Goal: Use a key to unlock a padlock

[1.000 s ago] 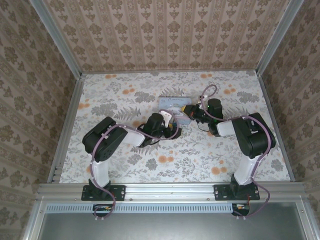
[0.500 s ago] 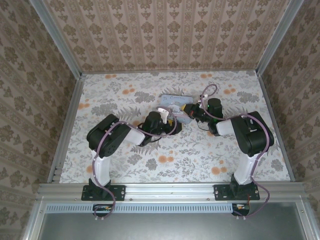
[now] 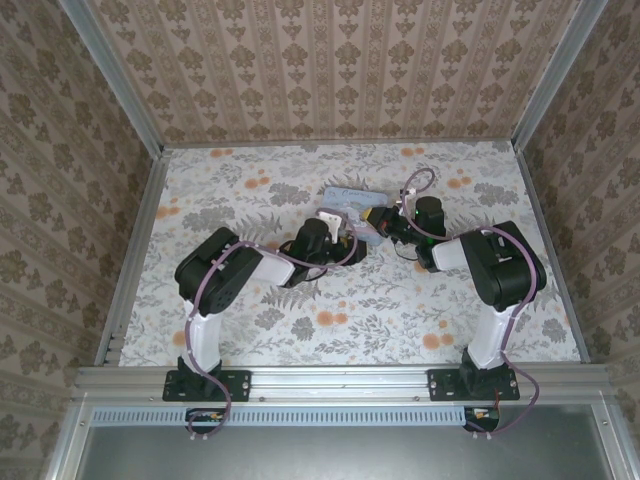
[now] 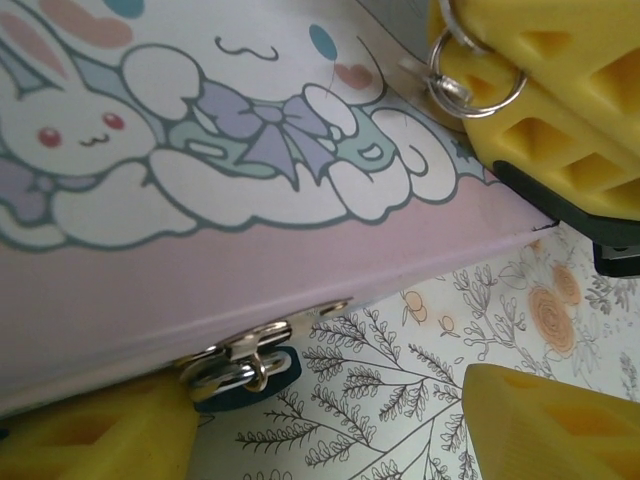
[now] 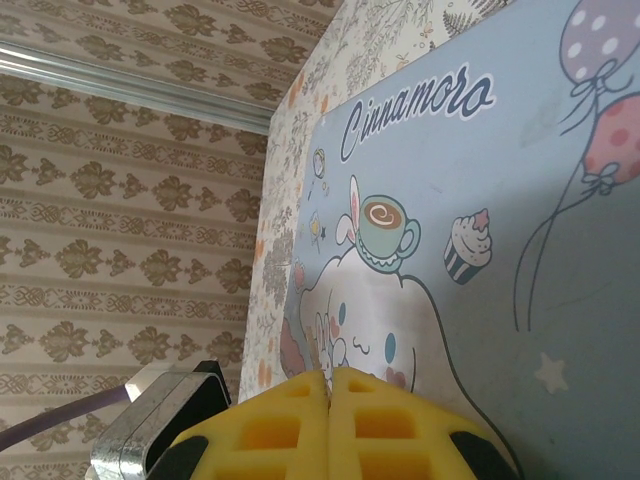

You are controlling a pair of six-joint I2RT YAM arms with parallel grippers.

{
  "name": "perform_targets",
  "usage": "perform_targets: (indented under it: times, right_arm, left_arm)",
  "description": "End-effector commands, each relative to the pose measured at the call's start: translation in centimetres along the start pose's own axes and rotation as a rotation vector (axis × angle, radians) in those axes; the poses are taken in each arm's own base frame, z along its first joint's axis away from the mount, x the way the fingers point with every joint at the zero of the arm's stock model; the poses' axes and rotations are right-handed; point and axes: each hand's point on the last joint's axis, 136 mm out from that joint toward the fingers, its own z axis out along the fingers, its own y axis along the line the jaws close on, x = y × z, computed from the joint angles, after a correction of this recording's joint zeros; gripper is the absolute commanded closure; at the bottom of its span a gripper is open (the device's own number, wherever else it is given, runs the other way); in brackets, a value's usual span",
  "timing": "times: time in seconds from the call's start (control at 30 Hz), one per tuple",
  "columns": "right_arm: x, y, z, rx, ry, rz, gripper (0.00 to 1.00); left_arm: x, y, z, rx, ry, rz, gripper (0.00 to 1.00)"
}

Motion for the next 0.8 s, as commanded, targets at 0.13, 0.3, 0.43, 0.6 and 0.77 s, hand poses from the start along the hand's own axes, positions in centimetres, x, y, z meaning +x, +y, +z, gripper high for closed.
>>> perform_targets:
  times: [0.13, 0.3, 0.43, 0.6, 0.77]
  right_arm:
    - [0.4, -1.5, 0.2, 0.024, 0.008, 0.032, 1.0]
    - [0.5, -1.8, 0.2, 0.033, 0.008, 0.034, 1.0]
    - [0.6, -1.9, 0.2, 0.036, 0.01, 0.037, 1.0]
    - [0.5, -2.0, 0.3, 0.038, 0.01, 0.037, 1.0]
    - [0.6, -2.2, 0.4, 0.039, 0.01, 0.04, 1.0]
  left_arm:
    - [1.8, 2.0, 0.9, -0.071, 0.088, -0.012, 0.29]
    - [0.4, -0.2, 0.8, 0.068, 0.038, -0.077, 0.29]
    - [-0.4, -0.8, 0.3, 0.123, 0.014, -0.118, 0.29]
    - [-1.0, -1.0, 0.1, 0.15, -0.005, -0.154, 0.29]
    - [-0.3, -0.4, 0.4, 0.127, 0.013, -0.165, 0.3]
